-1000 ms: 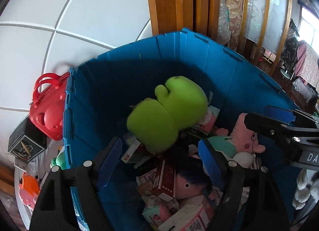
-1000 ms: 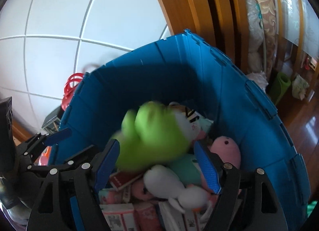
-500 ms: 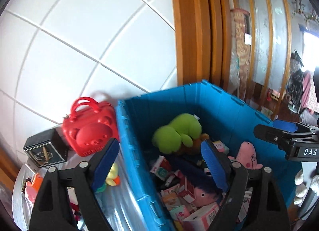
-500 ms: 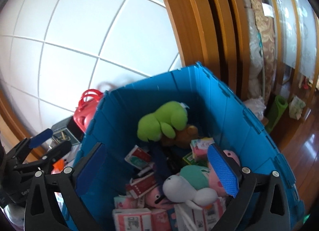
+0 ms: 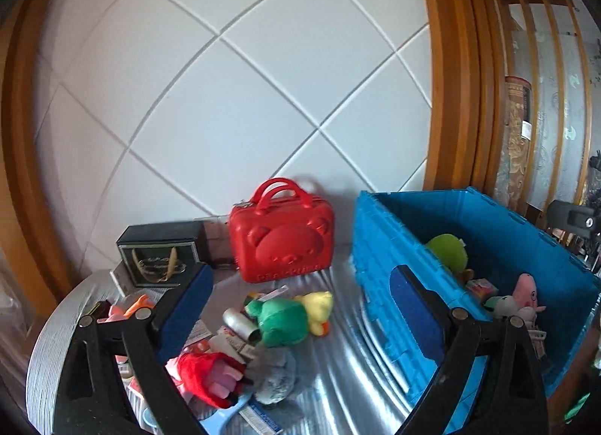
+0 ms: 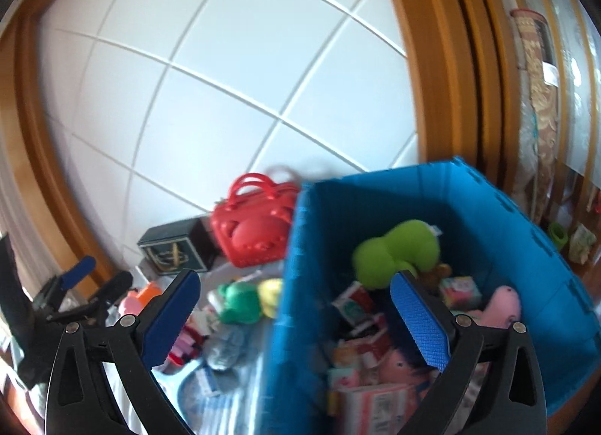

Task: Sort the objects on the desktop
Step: 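Move both tools back over the pile on the table, then grasp the brown medicine bottle with the left tool while the right tool grasps a white box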

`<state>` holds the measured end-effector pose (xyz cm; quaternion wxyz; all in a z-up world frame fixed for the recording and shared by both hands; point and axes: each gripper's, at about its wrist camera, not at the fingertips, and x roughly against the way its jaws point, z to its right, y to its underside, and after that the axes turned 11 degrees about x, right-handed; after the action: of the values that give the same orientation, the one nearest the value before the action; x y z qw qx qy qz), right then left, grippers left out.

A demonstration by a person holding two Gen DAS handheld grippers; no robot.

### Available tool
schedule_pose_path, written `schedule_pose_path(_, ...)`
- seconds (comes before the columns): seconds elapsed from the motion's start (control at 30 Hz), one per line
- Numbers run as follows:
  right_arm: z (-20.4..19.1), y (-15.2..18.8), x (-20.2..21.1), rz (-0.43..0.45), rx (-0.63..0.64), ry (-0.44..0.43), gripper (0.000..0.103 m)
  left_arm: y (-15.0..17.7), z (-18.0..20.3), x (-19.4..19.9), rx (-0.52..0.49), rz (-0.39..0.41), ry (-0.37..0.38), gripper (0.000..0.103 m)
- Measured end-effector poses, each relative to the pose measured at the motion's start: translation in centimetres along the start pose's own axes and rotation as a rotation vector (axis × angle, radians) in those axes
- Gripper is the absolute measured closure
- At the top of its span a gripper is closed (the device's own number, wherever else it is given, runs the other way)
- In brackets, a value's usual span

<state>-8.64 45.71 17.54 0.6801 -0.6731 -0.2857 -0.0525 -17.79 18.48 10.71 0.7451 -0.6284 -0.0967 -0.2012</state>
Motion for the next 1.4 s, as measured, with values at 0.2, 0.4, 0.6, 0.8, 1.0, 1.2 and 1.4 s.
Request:
schedule_pose_path(0.2,-8.8,-0.1,-3.5,-0.018,0.056,-0.06,0.0,1.7,-12.4,-1.8,0.085,-0.058,-0.107,0.007)
schedule_pose_path(0.4,-13.8,0.7,-8.4,-0.112,0.053,-0.087,0.0,3.8,-24.0,-4.7,0.096,-0.175,-0.221,0.007)
schedule_pose_path(0.6,-15.4,1.8,-14.7,-0.226,0.016,-0.071,0.0,4.9,-34.7,-10.6,0.092,-0.359,-0.341,0.007)
schedule_pose_path(0.8,-15.4,3.7,-22.6,-0.362,-0.018,-0.047,0.0,4.5,-43.4,-18.4,0.0,-0.485,-0.511,0.007)
schedule_pose_path(1.0,-15.2,5.1,-30.1,-0.469,-0.021,-0.015,0.0,5.1,-50.7,-28.0,-0.013,-0.599,-0.575,0.012)
schedule_pose_path(1.2,-14.6,5.5,-36.5,-0.54,-0.019,0.034,0.0,7.9,-55.1,-36.7,0.021,-0.71,-0.596,0.022)
schedule_pose_path(1.4,-14.3,5.3,-43.2,-0.585,-0.024,0.037,0.0,11.6,-56.8,-38.9,0.08,-0.842,-0.561,0.033)
